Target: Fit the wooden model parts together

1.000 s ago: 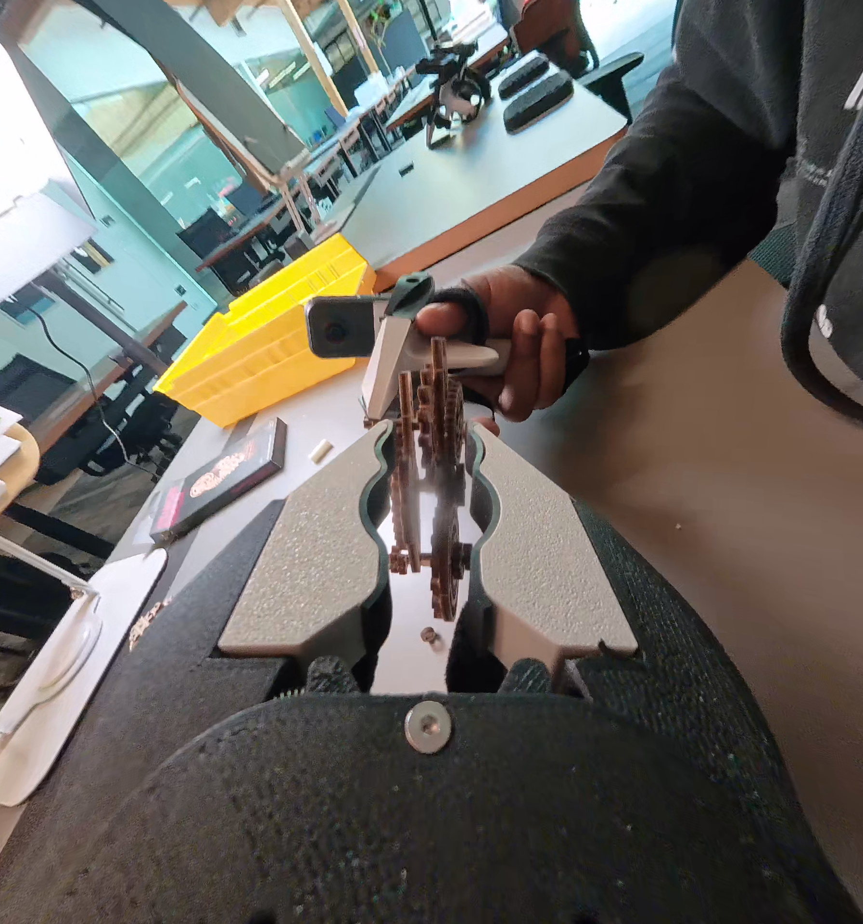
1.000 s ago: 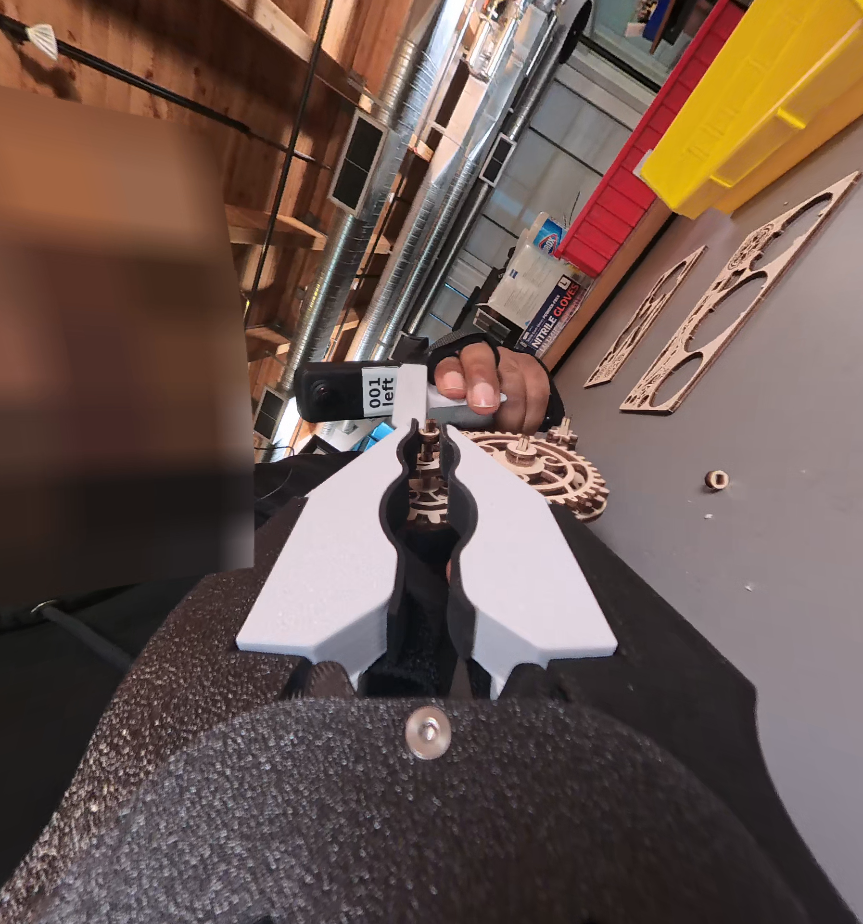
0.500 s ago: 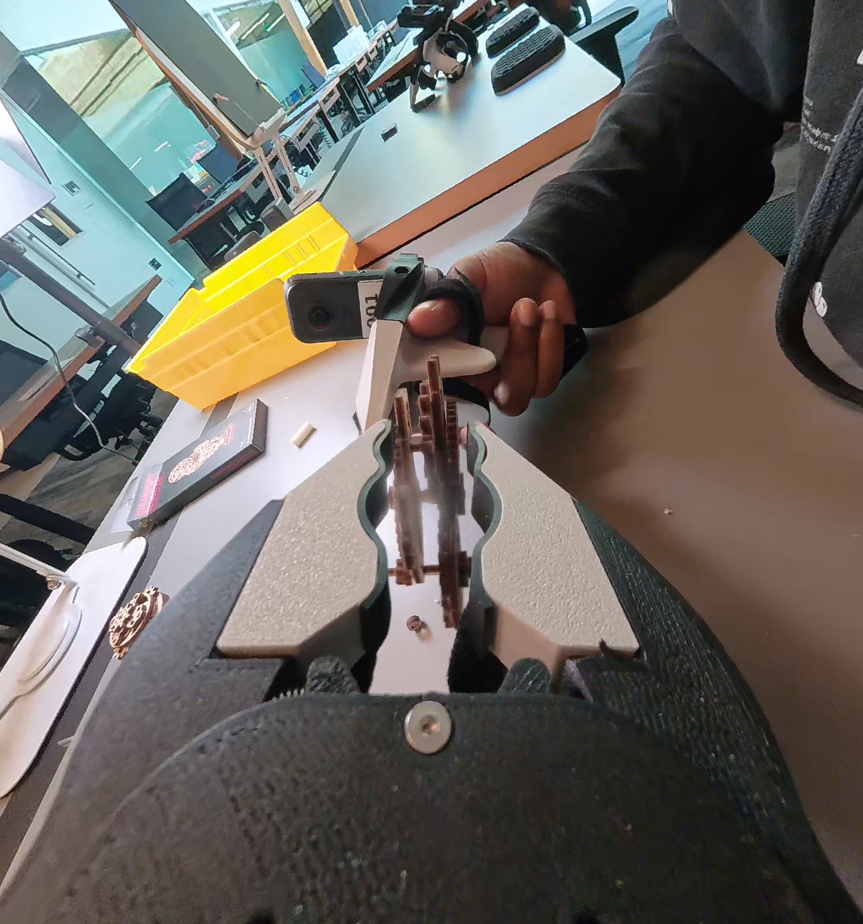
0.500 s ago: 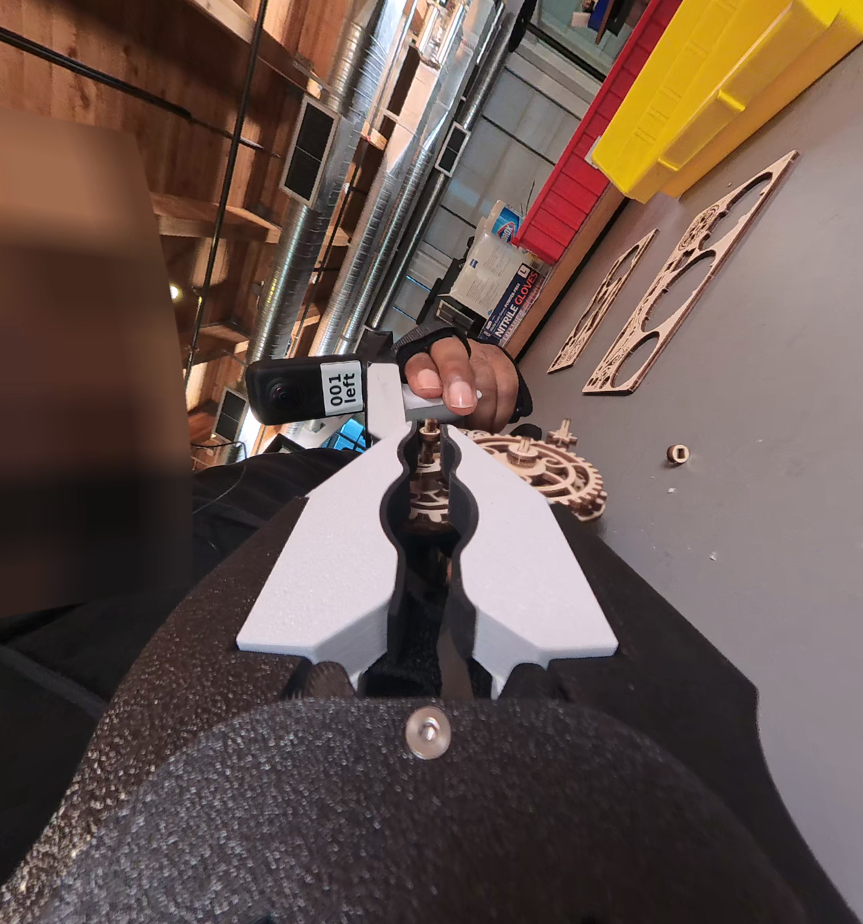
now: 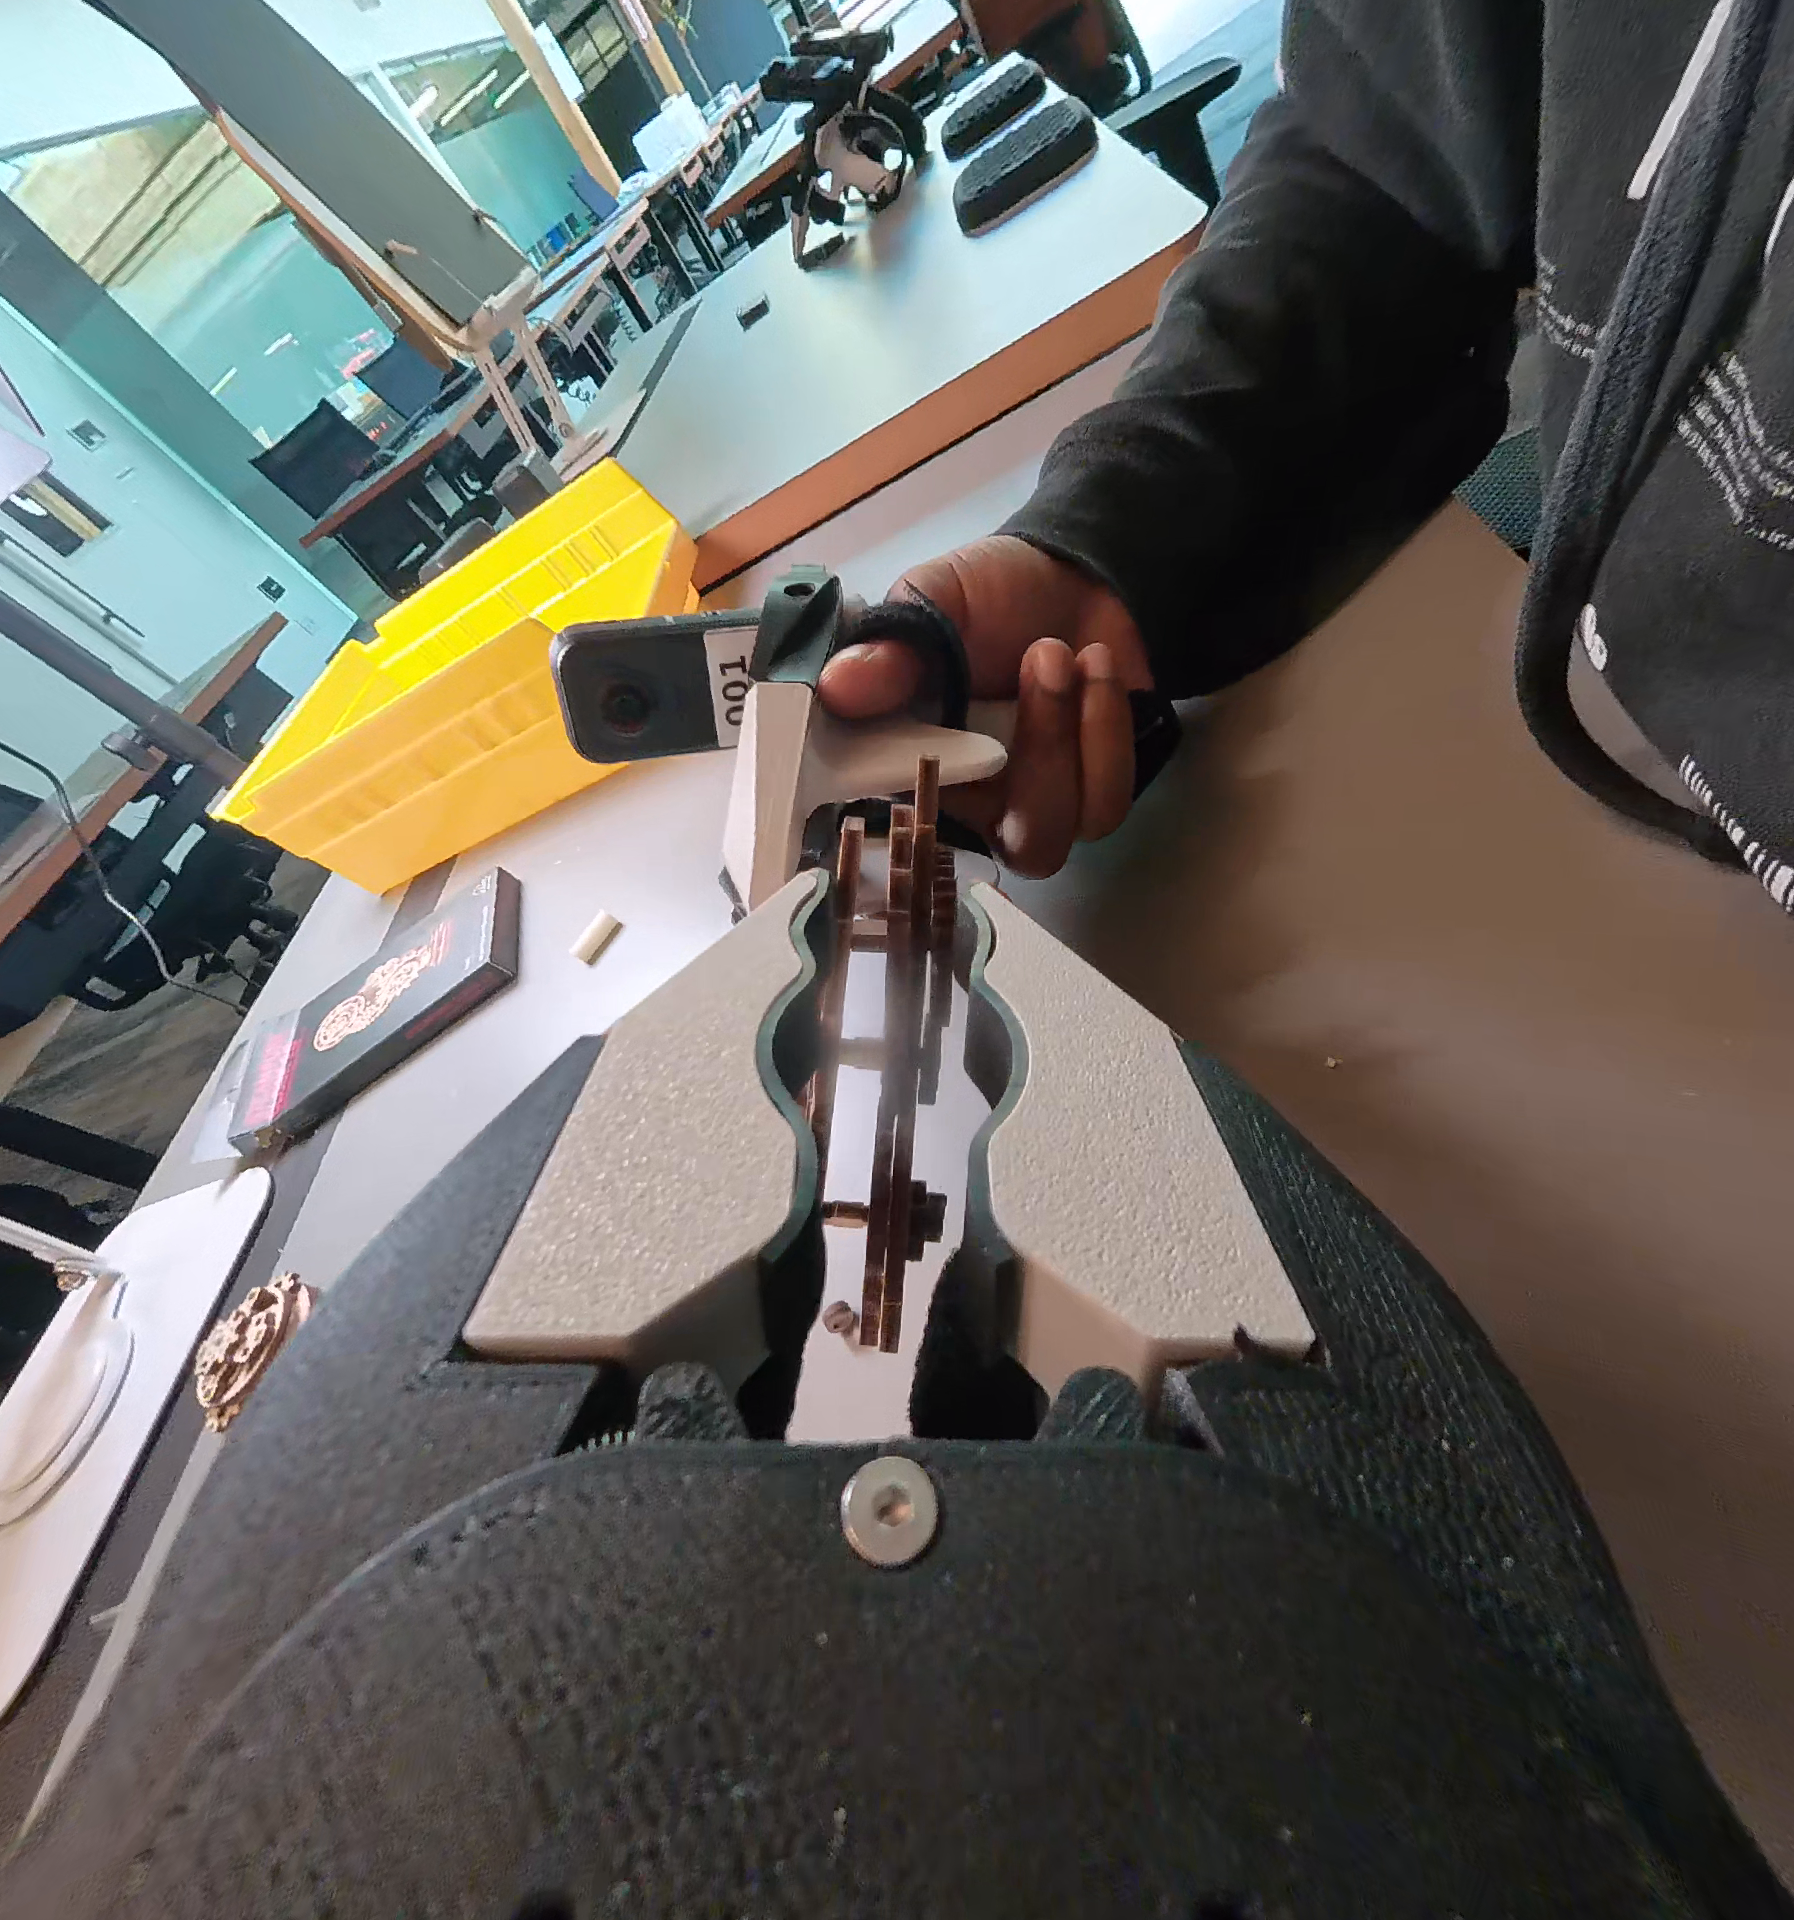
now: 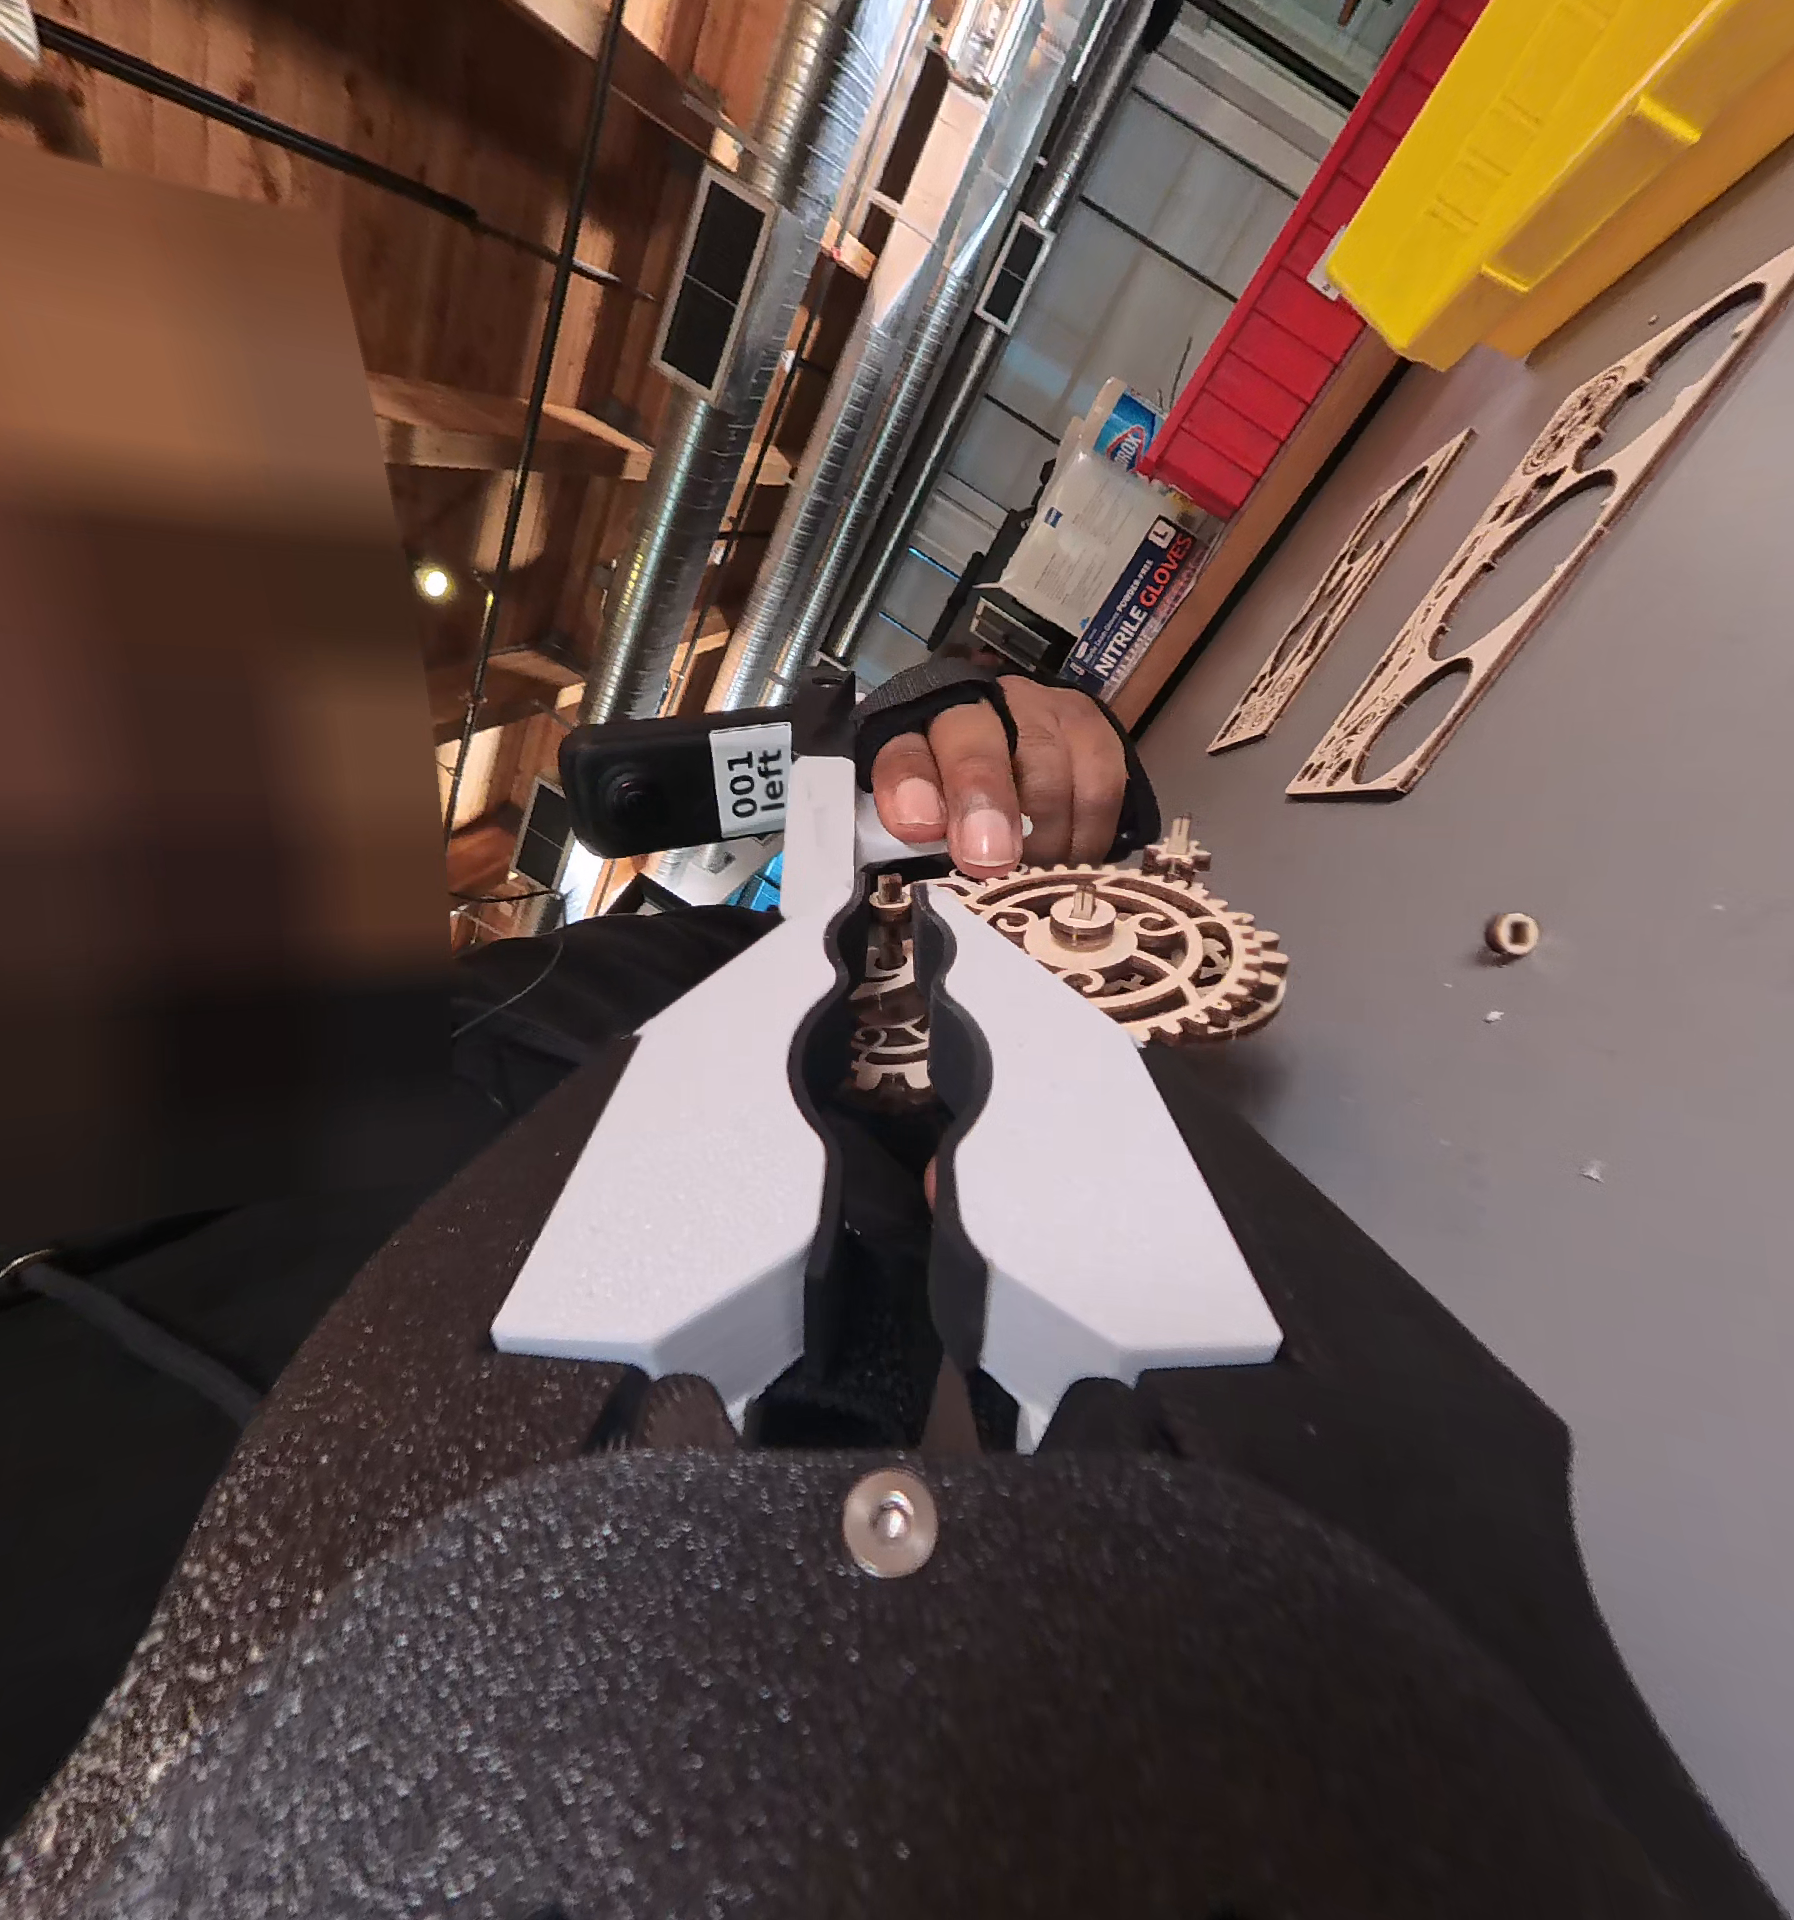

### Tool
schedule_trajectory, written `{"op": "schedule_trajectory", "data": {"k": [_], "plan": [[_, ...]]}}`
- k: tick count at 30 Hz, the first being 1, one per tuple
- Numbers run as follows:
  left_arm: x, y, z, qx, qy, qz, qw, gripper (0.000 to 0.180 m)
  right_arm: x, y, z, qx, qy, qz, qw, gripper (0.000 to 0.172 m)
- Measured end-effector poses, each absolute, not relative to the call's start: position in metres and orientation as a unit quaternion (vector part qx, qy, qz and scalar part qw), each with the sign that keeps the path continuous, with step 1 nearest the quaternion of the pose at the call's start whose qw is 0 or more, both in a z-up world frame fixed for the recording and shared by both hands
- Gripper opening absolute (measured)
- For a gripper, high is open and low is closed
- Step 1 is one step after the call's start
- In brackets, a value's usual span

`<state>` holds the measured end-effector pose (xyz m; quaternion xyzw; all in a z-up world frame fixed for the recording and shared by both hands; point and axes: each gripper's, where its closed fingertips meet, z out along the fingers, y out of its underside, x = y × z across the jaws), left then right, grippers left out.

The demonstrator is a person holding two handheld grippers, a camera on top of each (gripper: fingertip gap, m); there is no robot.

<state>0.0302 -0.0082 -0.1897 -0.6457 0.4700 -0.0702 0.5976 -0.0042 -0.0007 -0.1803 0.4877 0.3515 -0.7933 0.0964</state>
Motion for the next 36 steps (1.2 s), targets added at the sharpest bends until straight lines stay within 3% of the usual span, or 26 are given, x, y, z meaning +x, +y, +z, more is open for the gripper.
{"op": "schedule_trajectory", "data": {"k": [5, 8, 15, 24, 26, 30, 36], "plan": [[0.047, -0.019, -0.193, -0.617, 0.512, -0.072, 0.593, 0.019, -0.005, 0.035, -0.160, 0.470, 0.268, -0.838, 0.069, 0.005], [0.045, -0.016, -0.189, -0.599, 0.532, -0.003, 0.599, 0.019, 0.000, 0.018, -0.167, 0.471, 0.371, -0.801, 0.001, 0.006], [0.030, -0.007, -0.197, -0.607, 0.519, 0.022, 0.601, 0.020, 0.001, 0.044, -0.160, 0.476, 0.344, -0.809, -0.029, 0.006], [0.010, 0.026, -0.250, -0.627, 0.542, 0.150, 0.539, 0.021, -0.002, 0.055, -0.206, 0.515, 0.550, -0.626, -0.203, 0.006], [0.017, 0.024, -0.260, -0.638, 0.554, 0.132, 0.518, 0.037, -0.001, 0.049, -0.214, 0.496, 0.595, -0.588, -0.233, 0.006], [0.031, 0.004, -0.251, -0.664, 0.538, 0.025, 0.518, 0.051, 0.004, 0.033, -0.218, 0.425, 0.669, -0.531, -0.300, 0.006], [0.012, 0.004, -0.207, -0.730, 0.353, -0.206, 0.548, 0.023, 0.011, 0.013, -0.212, 0.327, 0.716, -0.479, -0.387, 0.006]]}}
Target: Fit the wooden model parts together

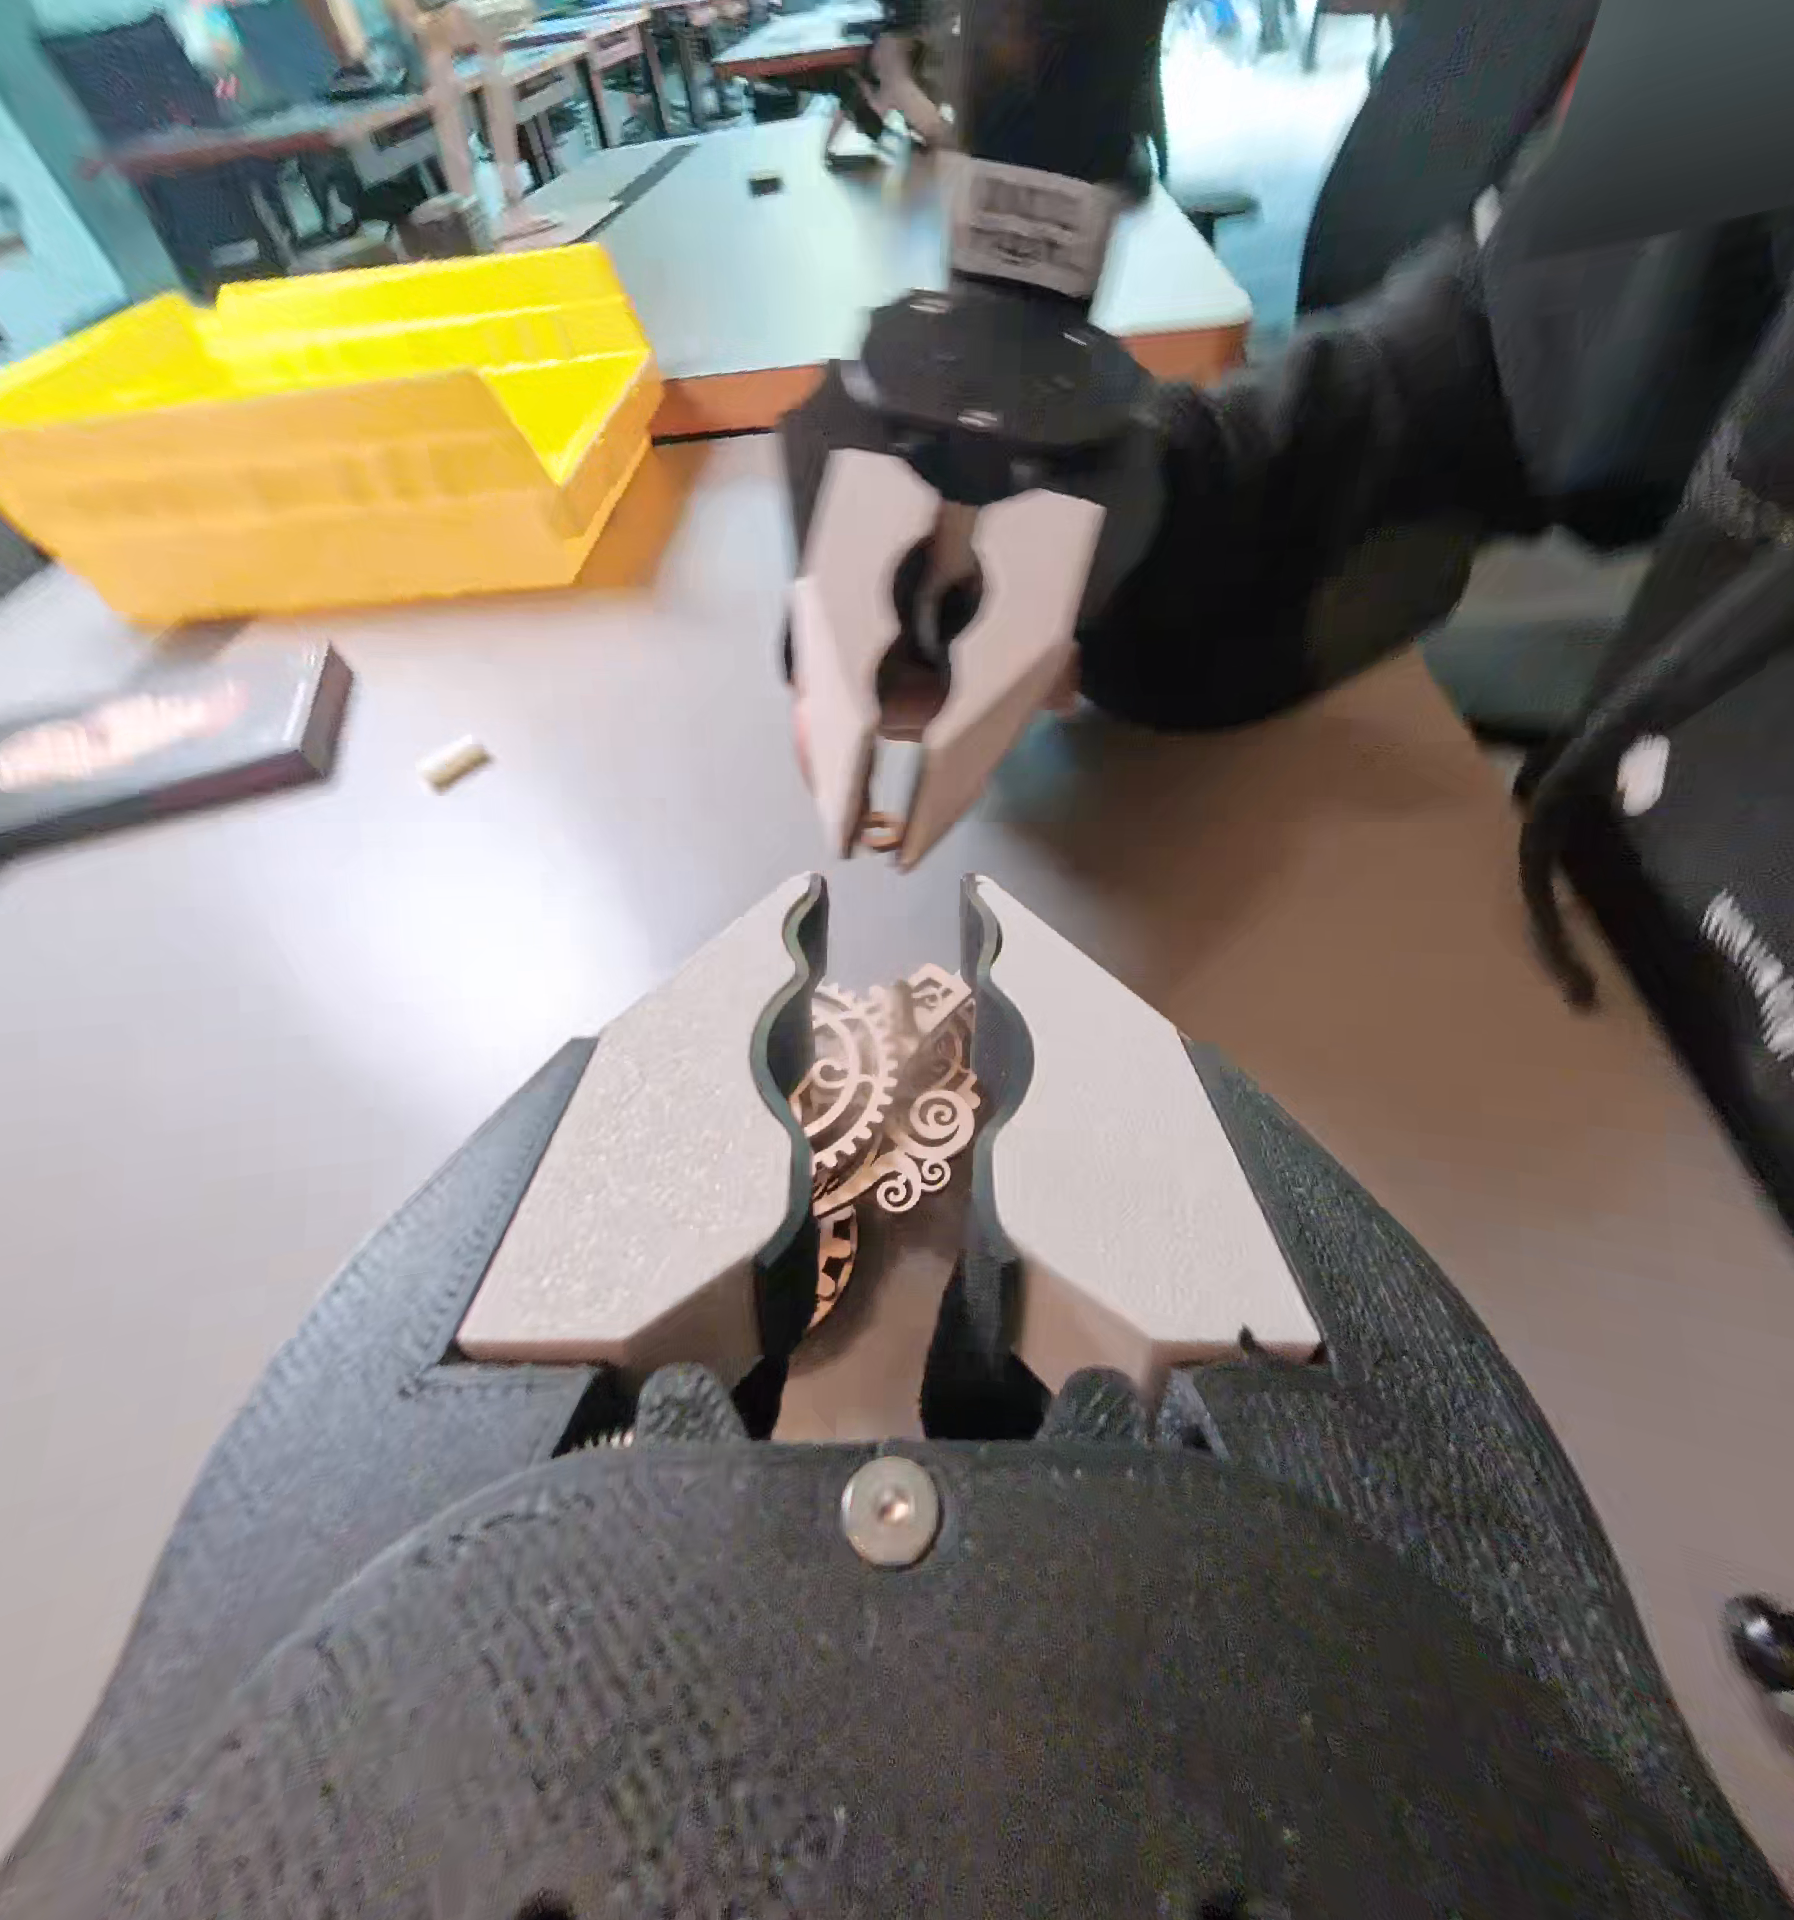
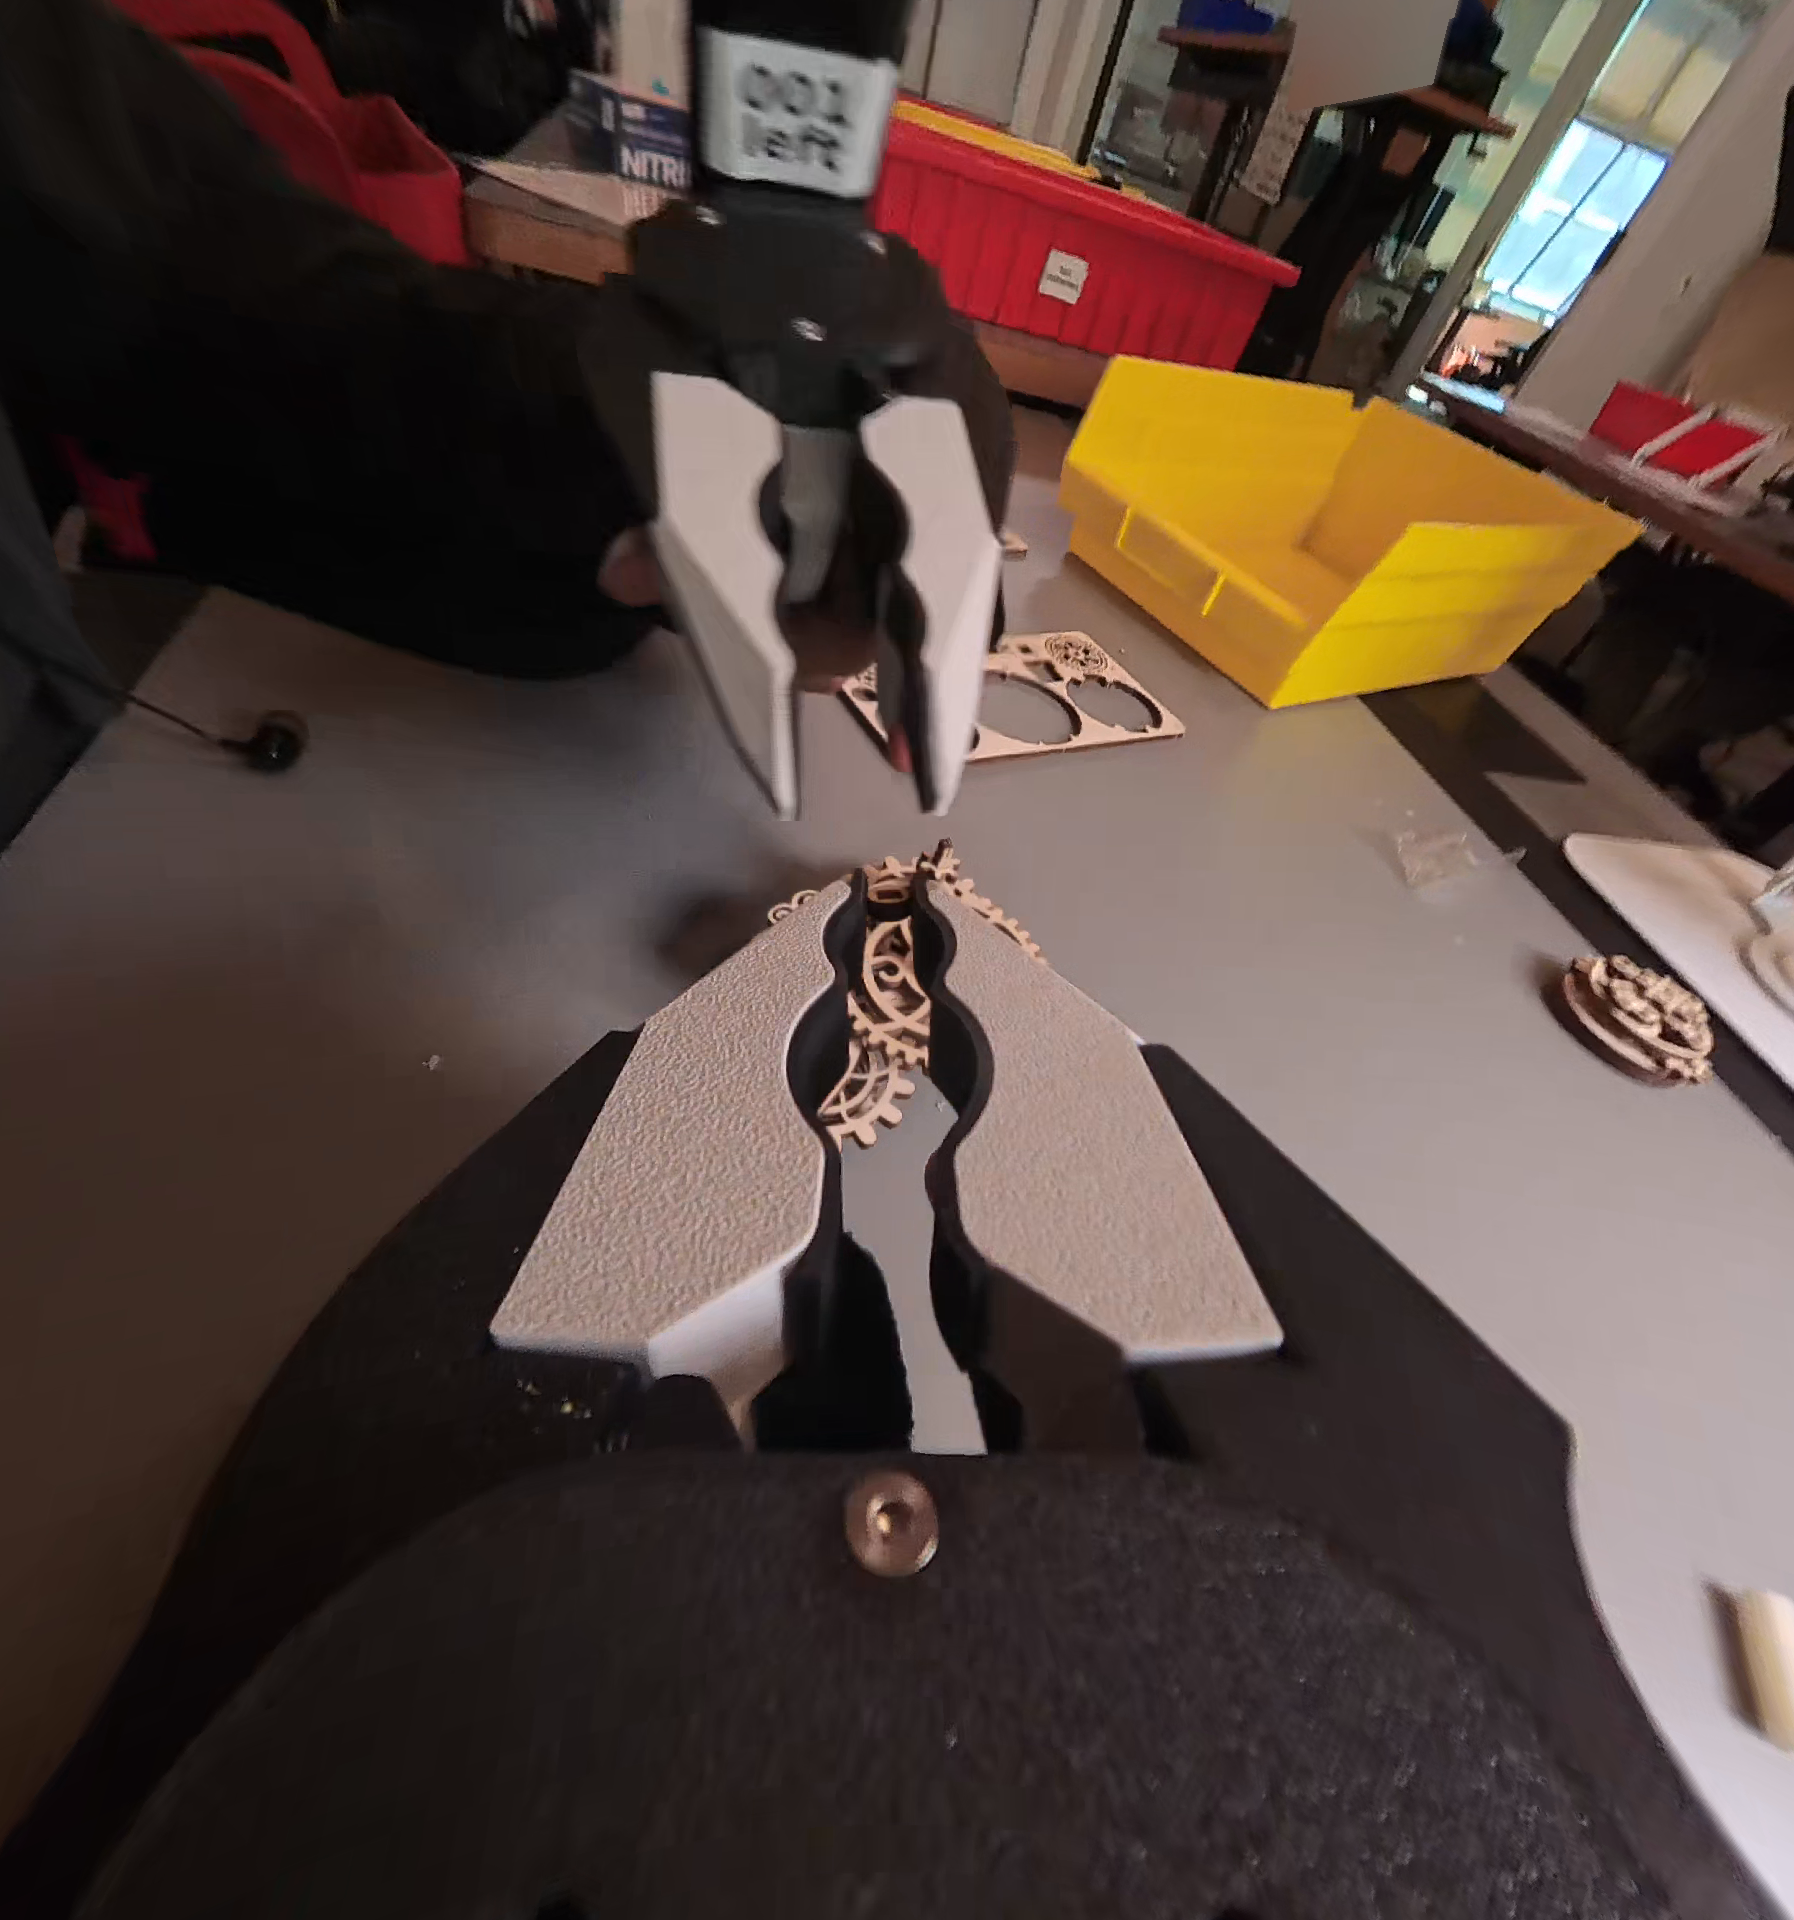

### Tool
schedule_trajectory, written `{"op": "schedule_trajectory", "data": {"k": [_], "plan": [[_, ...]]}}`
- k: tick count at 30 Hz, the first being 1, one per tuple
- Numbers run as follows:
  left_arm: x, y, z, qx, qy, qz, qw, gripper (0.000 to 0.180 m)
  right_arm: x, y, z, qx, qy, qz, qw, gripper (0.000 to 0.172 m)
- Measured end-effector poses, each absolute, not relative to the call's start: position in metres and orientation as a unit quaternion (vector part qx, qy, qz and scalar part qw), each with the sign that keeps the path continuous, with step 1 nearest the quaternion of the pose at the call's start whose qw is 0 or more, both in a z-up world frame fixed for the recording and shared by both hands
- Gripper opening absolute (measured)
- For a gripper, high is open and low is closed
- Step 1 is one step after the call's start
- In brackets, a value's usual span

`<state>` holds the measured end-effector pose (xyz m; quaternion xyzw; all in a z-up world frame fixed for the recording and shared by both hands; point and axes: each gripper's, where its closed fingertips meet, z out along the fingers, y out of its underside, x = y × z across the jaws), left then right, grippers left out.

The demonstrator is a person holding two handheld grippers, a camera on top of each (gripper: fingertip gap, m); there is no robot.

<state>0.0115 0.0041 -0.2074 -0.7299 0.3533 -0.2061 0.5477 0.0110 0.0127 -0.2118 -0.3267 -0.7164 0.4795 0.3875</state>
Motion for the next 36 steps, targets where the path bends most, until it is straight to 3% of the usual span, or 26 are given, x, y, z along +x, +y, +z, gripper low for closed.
{"op": "schedule_trajectory", "data": {"k": [13, 20, 36], "plan": [[0.027, -0.002, -0.187, -0.693, 0.148, -0.565, 0.423, 0.012, 0.018, -0.011, -0.191, -0.251, -0.710, 0.495, 0.433, 0.006], [0.028, 0.001, -0.189, -0.680, 0.088, -0.622, 0.378, 0.007, 0.016, -0.009, -0.191, -0.249, -0.710, 0.481, 0.450, 0.006], [0.019, 0.013, -0.187, -0.661, 0.014, -0.645, 0.383, 0.000, 0.013, 0.006, -0.186, -0.272, -0.691, 0.469, 0.478, 0.006]]}}
